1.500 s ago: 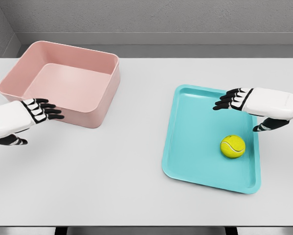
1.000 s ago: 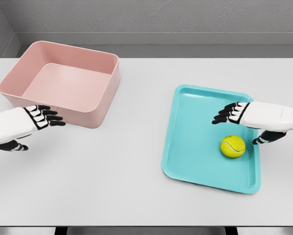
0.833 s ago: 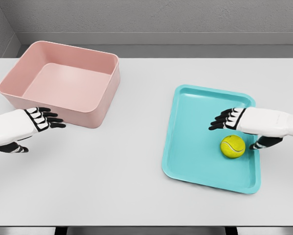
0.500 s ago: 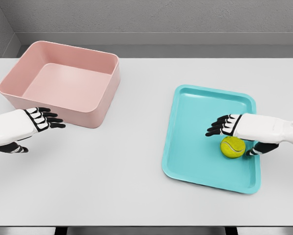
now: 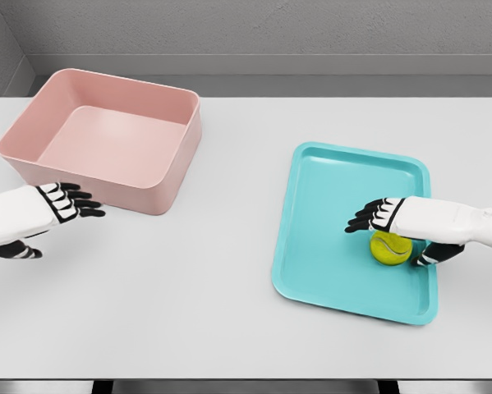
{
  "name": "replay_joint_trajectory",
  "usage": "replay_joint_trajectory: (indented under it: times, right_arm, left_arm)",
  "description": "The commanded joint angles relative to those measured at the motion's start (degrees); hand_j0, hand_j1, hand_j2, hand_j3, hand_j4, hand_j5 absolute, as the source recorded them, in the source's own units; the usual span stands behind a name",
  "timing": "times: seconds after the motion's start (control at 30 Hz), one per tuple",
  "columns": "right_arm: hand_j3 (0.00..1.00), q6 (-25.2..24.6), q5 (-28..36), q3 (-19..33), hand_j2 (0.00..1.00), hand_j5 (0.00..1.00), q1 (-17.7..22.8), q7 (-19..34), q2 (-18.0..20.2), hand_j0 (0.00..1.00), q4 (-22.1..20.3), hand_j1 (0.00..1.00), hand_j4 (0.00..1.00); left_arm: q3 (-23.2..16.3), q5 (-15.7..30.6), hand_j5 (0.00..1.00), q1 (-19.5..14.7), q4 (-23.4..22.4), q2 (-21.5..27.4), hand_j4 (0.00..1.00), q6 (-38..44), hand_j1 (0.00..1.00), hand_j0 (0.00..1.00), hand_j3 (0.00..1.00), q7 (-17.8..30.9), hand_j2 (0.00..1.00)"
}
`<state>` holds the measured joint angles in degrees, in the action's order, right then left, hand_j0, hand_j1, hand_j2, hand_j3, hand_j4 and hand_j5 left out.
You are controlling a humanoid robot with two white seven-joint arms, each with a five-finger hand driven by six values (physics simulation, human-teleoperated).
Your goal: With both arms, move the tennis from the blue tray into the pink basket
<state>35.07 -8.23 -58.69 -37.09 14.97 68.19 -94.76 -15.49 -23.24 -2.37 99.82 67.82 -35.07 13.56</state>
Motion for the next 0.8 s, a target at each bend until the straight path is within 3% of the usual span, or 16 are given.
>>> replay_joint_trajectory:
  times: [0.0, 0.47, 0.57, 0.77]
  right_arm:
    - [1.0, -0.07, 0.24, -0.11, 1.0, 1.0, 0.0, 0.06, -0.43, 1.0, 0.89, 1.0, 1.0]
    - [0.99, -0.07, -0.11, -0.2, 0.99, 0.99, 0.79, 0.23, -1.92, 0.99, 4.41, 0.99, 0.99]
    - [0.9, -0.07, -0.2, -0.2, 0.9, 0.9, 0.79, 0.41, -2.1, 0.9, 4.32, 0.9, 0.9]
    - [0.86, -0.07, -0.64, -0.73, 0.86, 0.86, 0.79, 0.59, -2.36, 0.86, 4.32, 0.86, 0.86]
  left_arm:
    - [0.02, 0.47, 1.0, 0.0, -0.07, 0.82, 1.0, 0.07, 1.0, 1.0, 1.0, -0.03, 1.0]
    - [0.11, 0.48, 1.0, 0.97, 0.11, 1.44, 1.0, 0.07, 1.0, 1.0, 1.0, -0.03, 1.0]
    - [0.02, 0.65, 1.0, 1.05, 0.2, 1.44, 1.0, 0.07, 1.0, 1.0, 1.0, -0.03, 1.0]
    - [0.2, 4.87, 1.0, 3.52, -0.07, 1.44, 1.0, 0.07, 1.0, 1.0, 1.0, -0.55, 1.0]
